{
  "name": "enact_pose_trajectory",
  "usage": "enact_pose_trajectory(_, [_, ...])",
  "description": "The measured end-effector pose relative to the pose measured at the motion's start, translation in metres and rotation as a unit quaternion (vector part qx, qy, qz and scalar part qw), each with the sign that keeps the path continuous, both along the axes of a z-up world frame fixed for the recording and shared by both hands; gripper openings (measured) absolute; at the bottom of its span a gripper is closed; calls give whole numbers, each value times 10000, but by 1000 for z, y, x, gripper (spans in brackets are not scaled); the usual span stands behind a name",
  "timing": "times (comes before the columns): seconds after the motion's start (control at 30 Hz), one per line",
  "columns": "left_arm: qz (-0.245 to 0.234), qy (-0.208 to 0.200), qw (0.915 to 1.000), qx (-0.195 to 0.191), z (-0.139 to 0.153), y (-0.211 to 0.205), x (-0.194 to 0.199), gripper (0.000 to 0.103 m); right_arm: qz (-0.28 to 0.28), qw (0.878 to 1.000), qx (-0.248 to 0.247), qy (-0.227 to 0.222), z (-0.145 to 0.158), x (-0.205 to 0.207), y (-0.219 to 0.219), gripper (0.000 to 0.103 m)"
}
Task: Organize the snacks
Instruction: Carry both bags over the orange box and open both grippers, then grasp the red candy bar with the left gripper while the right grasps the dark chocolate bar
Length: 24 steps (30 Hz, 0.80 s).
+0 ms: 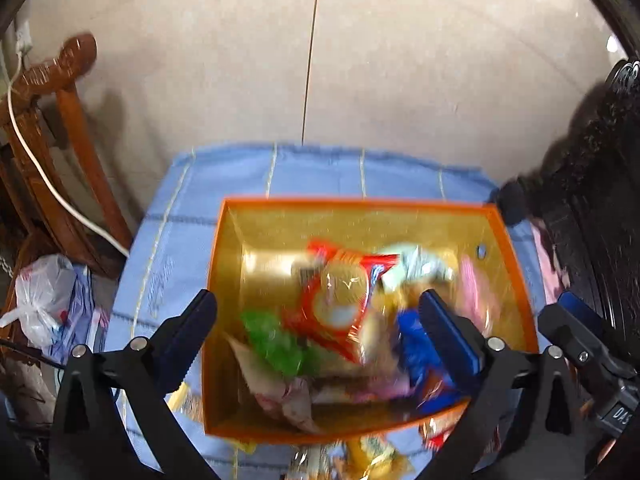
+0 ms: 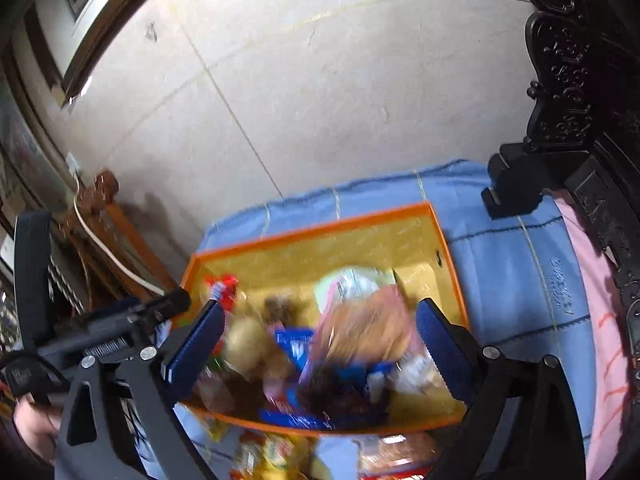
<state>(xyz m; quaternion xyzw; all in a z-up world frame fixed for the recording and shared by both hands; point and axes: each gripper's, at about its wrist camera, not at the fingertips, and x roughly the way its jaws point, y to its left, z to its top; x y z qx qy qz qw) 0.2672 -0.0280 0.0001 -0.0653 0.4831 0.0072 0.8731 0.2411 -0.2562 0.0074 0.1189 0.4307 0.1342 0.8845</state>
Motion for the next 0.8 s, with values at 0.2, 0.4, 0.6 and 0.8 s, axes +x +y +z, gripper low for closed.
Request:
enact_pose_trajectory(0.2, [123,362,9992,-74,-19,17,-26,99,-159,9988,26,453,-21,-29,-22,97])
enact_pose_trajectory(0.4, [188,587,9981,35,-33,30,-66,99,-145,9954,-87,945,-46,-72,-33,97])
enact_pose_trajectory(0.6, [234,909,9956,53,-55,34,-109,99,-137,9914,-113,1297,-66,-114,-37,97])
enact_pose_trajectory(0.8, [245,1355,9904,155,-87,32,-143,99,-45,9856,-121,1685,-87,-146,-36,97])
